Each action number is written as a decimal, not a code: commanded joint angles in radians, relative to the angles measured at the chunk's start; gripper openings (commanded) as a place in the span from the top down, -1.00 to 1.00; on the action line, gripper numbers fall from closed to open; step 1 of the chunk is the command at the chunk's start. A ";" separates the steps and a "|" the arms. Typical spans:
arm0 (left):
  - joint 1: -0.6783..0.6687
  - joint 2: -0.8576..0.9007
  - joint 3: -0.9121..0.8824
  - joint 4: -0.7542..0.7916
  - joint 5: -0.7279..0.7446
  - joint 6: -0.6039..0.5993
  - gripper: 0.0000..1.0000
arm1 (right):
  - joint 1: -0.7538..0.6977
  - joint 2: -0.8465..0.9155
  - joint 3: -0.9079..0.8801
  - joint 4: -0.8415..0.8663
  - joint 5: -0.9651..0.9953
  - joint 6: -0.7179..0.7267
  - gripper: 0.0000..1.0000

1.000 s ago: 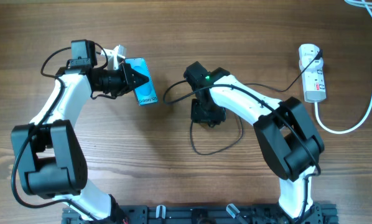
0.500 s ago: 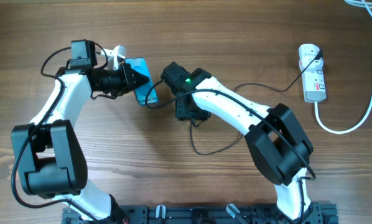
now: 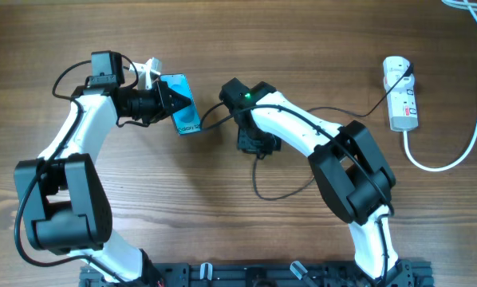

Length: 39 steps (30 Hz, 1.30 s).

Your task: Plug charger to phone and switch on socket

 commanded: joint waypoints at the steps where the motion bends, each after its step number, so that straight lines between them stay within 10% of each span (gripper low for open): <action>1: 0.006 -0.016 -0.001 0.001 0.017 0.019 0.92 | 0.003 0.035 0.005 0.021 0.021 0.006 0.63; 11: 0.006 -0.016 -0.001 0.000 0.016 0.019 0.92 | 0.003 0.039 -0.014 0.081 -0.042 -0.072 0.91; 18: 0.006 -0.016 -0.001 0.000 0.008 0.020 0.92 | 0.003 0.039 -0.014 0.117 -0.104 -0.175 0.43; 27: 0.006 -0.016 -0.001 -0.003 0.009 0.020 0.92 | 0.002 0.039 -0.014 0.093 -0.107 -0.151 0.91; 39: 0.082 -0.016 -0.001 -0.022 0.021 0.027 0.92 | -0.107 -0.102 -0.014 0.103 -0.946 -0.883 0.92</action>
